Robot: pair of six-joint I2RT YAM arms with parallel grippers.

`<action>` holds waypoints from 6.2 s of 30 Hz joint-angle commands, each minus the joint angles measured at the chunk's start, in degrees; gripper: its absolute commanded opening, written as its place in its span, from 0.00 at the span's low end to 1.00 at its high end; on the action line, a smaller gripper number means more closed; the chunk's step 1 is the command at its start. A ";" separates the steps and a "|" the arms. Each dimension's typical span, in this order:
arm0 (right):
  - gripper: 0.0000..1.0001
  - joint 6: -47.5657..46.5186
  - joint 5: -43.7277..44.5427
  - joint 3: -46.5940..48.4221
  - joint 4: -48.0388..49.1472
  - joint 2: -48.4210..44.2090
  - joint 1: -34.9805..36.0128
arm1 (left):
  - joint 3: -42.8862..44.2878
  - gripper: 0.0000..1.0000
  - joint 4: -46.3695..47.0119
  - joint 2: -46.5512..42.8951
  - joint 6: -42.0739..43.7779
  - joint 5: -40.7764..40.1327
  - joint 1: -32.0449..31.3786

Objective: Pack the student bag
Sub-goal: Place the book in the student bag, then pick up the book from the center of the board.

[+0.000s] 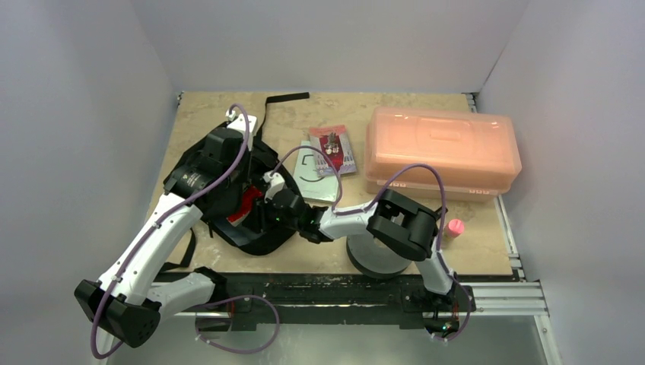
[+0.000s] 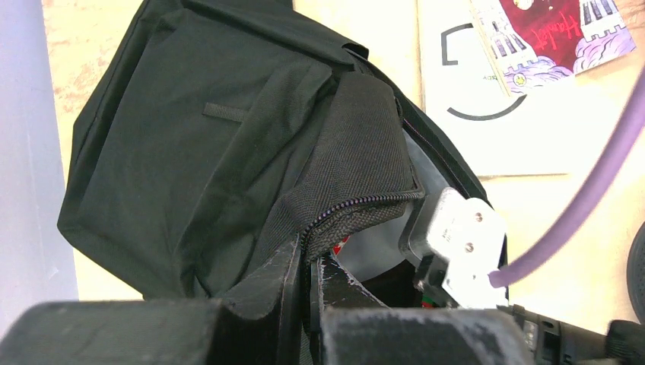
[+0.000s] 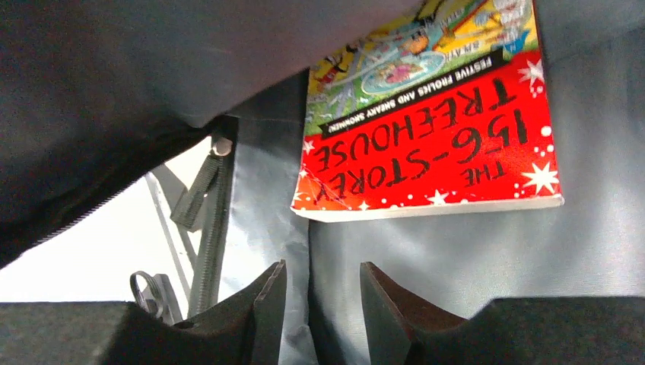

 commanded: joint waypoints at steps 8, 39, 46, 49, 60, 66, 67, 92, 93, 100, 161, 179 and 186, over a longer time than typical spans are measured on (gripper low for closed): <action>0.50 18.03 -1.09 6.47 5.61 9.97 -0.99 | 0.25 0.00 3.77 -0.48 -0.19 0.67 0.24; 0.70 -13.37 0.90 -10.22 -6.23 -21.62 -4.94 | 0.75 0.00 1.80 0.33 0.59 -2.86 0.29; 0.84 -18.48 21.14 -12.00 -23.70 -33.74 -6.62 | 0.41 0.00 1.86 -1.70 0.74 -6.49 0.25; 0.86 -20.04 24.07 -10.02 -28.91 -34.58 -10.88 | 0.26 0.00 1.54 -2.76 -0.05 -8.86 0.24; 0.95 -21.66 21.20 14.40 -46.13 -15.39 -24.73 | 0.19 0.00 1.76 -4.68 -0.55 -7.13 0.21; 0.99 -23.71 20.19 29.76 -49.56 -1.69 -26.87 | 0.65 0.00 1.39 -3.77 -0.86 -2.08 0.14; 0.99 -24.08 19.91 32.19 -50.08 0.45 -27.27 | 0.77 0.00 1.31 -3.63 -0.96 -1.72 0.12; 0.99 -25.57 35.46 64.65 -44.15 31.08 -26.63 | 1.13 0.00 1.19 -3.62 -1.37 1.74 0.20; 0.99 -26.77 36.46 64.97 -44.32 31.60 -26.19 | 1.13 0.00 1.15 -3.60 -1.38 1.76 0.16; 0.84 -30.12 44.73 64.93 -45.11 34.21 -24.32 | 1.14 0.00 1.07 -3.59 -1.42 1.87 0.21; 0.69 -32.14 3.32 -6.70 0.83 -11.90 5.69 | 2.46 0.00 -2.25 2.56 -3.91 -3.94 0.29; 0.99 -33.12 27.42 -15.52 -37.52 -32.53 8.33 | 2.54 0.00 -2.25 1.14 -3.75 -3.11 0.29; 0.96 -36.24 46.43 -17.07 -36.57 -22.56 12.24 | 2.50 0.00 -2.22 0.80 -3.71 -3.18 0.34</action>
